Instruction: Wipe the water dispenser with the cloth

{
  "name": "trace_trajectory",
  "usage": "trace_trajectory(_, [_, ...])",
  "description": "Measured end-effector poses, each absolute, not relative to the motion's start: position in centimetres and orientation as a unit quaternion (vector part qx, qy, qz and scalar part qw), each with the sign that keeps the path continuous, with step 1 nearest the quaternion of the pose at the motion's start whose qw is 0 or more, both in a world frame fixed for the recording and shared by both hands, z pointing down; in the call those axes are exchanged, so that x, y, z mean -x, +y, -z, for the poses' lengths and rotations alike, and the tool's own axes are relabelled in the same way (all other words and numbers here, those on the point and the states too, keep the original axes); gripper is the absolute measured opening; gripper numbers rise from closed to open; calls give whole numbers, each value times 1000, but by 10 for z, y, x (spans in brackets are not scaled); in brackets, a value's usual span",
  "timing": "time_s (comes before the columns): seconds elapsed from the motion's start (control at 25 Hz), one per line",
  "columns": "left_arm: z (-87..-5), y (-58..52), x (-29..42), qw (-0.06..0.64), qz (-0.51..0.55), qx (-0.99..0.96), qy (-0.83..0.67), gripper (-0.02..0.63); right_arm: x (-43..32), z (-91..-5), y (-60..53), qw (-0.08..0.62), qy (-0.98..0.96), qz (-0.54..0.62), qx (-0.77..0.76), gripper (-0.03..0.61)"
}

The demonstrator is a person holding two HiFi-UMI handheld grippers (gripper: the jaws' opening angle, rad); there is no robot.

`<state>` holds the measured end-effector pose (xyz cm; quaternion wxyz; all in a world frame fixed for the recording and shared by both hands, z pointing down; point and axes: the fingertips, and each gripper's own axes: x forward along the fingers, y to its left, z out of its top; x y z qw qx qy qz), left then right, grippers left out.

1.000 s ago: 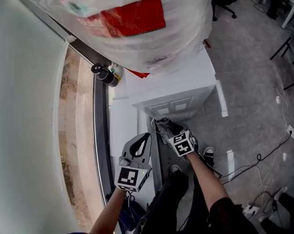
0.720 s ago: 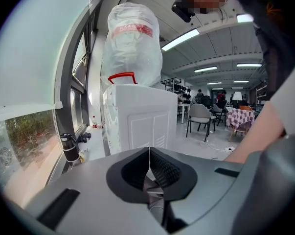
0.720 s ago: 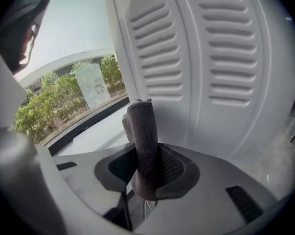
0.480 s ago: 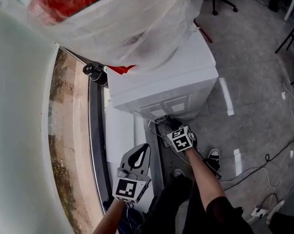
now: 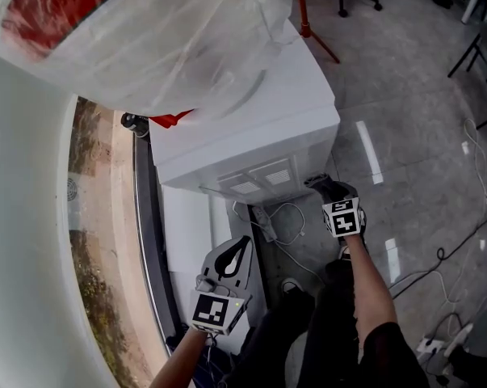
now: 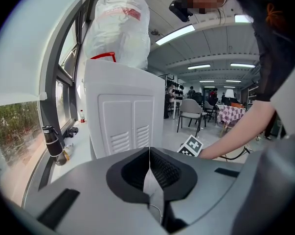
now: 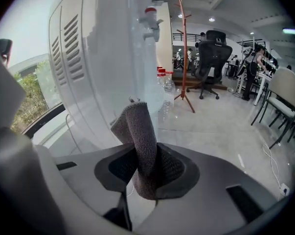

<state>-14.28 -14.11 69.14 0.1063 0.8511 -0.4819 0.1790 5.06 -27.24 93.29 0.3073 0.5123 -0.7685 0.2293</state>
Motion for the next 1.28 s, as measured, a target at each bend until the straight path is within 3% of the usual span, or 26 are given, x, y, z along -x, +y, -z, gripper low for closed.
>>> trace_trajectory(0.24, [-697, -148, 149, 102, -186, -848, -485, 18, -57, -938, -262, 310, -768, -232, -510, 114])
trace_trajectory(0.64, [-701, -155, 167, 104, -176, -838, -506, 18, 112, -961, -193, 335, -851, -208, -347, 114])
trace_trajectory(0.84, [-714, -153, 183, 106, -182, -828, -520, 18, 152, -968, -208, 354, -862, -168, -320, 114])
trace_trajectory(1.0, [-711, -149, 190, 109, -183, -823, -527, 18, 125, -971, -227, 374, -848, -161, -339, 114])
trace_trajectory(1.28, [-693, -146, 177, 111, -183, -827, -520, 18, 12, -954, -256, 391, -800, -176, -420, 114])
